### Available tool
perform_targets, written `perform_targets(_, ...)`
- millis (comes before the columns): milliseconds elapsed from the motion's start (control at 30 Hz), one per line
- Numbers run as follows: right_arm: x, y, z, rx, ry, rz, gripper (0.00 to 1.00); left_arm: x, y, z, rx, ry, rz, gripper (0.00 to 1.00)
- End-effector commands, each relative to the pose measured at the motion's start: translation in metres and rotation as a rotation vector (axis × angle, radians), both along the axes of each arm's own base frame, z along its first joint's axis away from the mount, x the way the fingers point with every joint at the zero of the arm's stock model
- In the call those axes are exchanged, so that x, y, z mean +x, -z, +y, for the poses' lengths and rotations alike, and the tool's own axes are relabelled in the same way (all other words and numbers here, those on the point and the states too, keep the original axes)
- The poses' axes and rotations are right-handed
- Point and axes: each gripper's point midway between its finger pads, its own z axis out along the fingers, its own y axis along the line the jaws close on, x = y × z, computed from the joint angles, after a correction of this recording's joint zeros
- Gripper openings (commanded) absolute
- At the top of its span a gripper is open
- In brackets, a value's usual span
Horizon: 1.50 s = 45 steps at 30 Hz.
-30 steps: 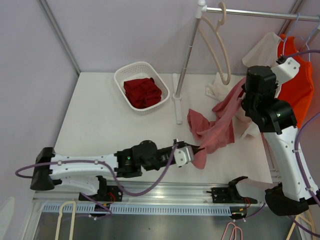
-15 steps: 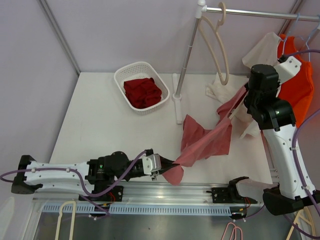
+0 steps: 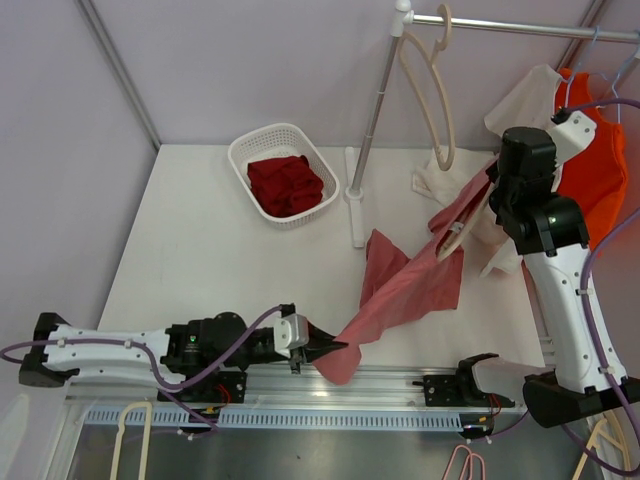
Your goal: Remove the t-shirt from the hanger
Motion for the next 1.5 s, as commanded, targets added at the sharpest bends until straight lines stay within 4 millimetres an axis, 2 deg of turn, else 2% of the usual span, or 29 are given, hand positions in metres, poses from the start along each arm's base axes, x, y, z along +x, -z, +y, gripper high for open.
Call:
perform_targets(0, 0.008, -0.023, 0.011, 0.062, -0.053, -0.1, 0.0, 0.015, 0.004, -0.01, 0.006, -0.093, 0.003, 0.01)
perform_targets(33, 0.007, -0.025, 0.015, 0.073, -0.074, -0.104, 0.0, 0.021, 0.015, -0.019, 0.028, -0.116, 0.002, 0.01)
perform_targets(67, 0.004, -0.029, 0.018, 0.083, -0.094, -0.115, 0.0, 0.02, 0.007, -0.027, -0.014, -0.095, 0.002, 0.01)
perform_targets(100, 0.001, -0.028, 0.024, 0.09, -0.118, -0.104, 0.0, 0.035, 0.008, -0.032, -0.021, -0.108, 0.014, 0.01)
perform_targets(133, -0.004, -0.036, 0.028, 0.101, -0.137, -0.12, 0.0, 0.037, 0.022, -0.046, 0.008, -0.08, 0.094, 0.01)
perform_targets(167, -0.01, -0.038, 0.033, 0.097, -0.163, -0.113, 0.0, 0.045, 0.005, -0.057, -0.025, -0.02, 0.13, 0.01)
perform_targets(233, -0.019, -0.046, 0.036, 0.093, -0.194, -0.116, 0.0, 0.058, 0.018, -0.073, 0.022, -0.016, 0.208, 0.01)
perform_targets(267, -0.025, -0.056, 0.036, 0.093, -0.207, -0.133, 0.0, 0.07, 0.033, -0.089, 0.095, -0.042, 0.251, 0.01)
perform_targets(333, -0.037, -0.06, 0.035, 0.071, -0.232, -0.119, 0.0, 0.106, 0.008, -0.107, 0.09, -0.167, 0.266, 0.01)
perform_targets(367, -0.043, -0.066, 0.038, 0.056, -0.275, -0.114, 0.0, 0.131, 0.038, -0.106, 0.187, -0.269, 0.322, 0.01)
perform_targets(400, -0.046, -0.069, 0.04, 0.061, -0.295, -0.115, 0.0, 0.144, 0.042, -0.106, 0.208, -0.304, 0.359, 0.01)
perform_targets(433, -0.049, -0.071, 0.042, 0.053, -0.312, -0.105, 0.0, 0.158, 0.018, -0.113, 0.164, -0.313, 0.373, 0.01)
perform_targets(467, -0.056, -0.081, 0.041, 0.057, -0.32, -0.123, 0.0, 0.17, 0.021, -0.11, 0.159, -0.343, 0.42, 0.01)
perform_targets(500, -0.06, -0.076, 0.041, 0.049, -0.328, -0.085, 0.0, 0.196, 0.024, -0.099, 0.15, -0.409, 0.457, 0.01)
perform_targets(567, -0.066, -0.077, 0.039, 0.039, -0.331, -0.074, 0.0, 0.217, 0.014, -0.091, 0.114, -0.442, 0.524, 0.01)
perform_targets(600, -0.07, -0.078, 0.039, 0.041, -0.344, -0.069, 0.0, 0.239, 0.008, -0.081, 0.098, -0.496, 0.539, 0.01)
perform_targets(633, -0.075, -0.079, 0.04, 0.04, -0.363, -0.071, 0.0, 0.246, 0.016, -0.073, 0.138, -0.53, 0.564, 0.01)
perform_targets(667, -0.079, -0.077, 0.043, 0.048, -0.385, -0.059, 0.0, 0.256, -0.001, -0.072, 0.115, -0.546, 0.556, 0.01)
perform_targets(733, -0.084, -0.08, 0.062, 0.08, -0.498, -0.056, 0.0, 0.272, 0.014, -0.063, 0.171, -0.607, 0.576, 0.01)
perform_targets(767, -0.085, -0.075, 0.07, 0.084, -0.543, -0.029, 0.0, 0.28, 0.0, -0.065, 0.154, -0.621, 0.566, 0.01)
perform_targets(867, -0.09, -0.067, 0.091, 0.106, -0.661, 0.012, 0.0, 0.292, 0.015, -0.059, 0.195, -0.703, 0.581, 0.01)
perform_targets(1000, -0.103, -0.054, 0.088, 0.079, -0.683, 0.086, 0.0, 0.304, 0.046, -0.048, 0.235, -0.803, 0.64, 0.01)
perform_targets(1167, -0.133, -0.048, 0.099, 0.101, -0.797, 0.136, 0.0, 0.312, 0.079, -0.038, 0.269, -0.853, 0.718, 0.01)
perform_targets(1267, -0.14, -0.035, 0.092, 0.075, -0.78, 0.193, 0.0, 0.318, 0.085, -0.024, 0.261, -0.922, 0.711, 0.01)
perform_targets(1333, -0.145, -0.033, 0.088, 0.071, -0.764, 0.191, 0.0, 0.323, 0.09, -0.005, 0.25, -1.02, 0.721, 0.01)
perform_targets(1367, -0.146, -0.034, 0.089, 0.076, -0.771, 0.182, 0.0, 0.327, 0.101, 0.01, 0.256, -1.071, 0.747, 0.01)
perform_targets(1400, -0.146, -0.031, 0.092, 0.086, -0.787, 0.188, 0.0, 0.33, 0.102, 0.018, 0.236, -1.079, 0.776, 0.01)
perform_targets(1433, -0.147, -0.03, 0.093, 0.089, -0.792, 0.186, 0.0, 0.33, 0.099, 0.011, 0.188, -1.011, 0.838, 0.01)
perform_targets(1467, -0.146, -0.032, 0.093, 0.09, -0.792, 0.175, 0.0, 0.334, 0.114, 0.027, 0.188, -1.028, 0.89, 0.01)
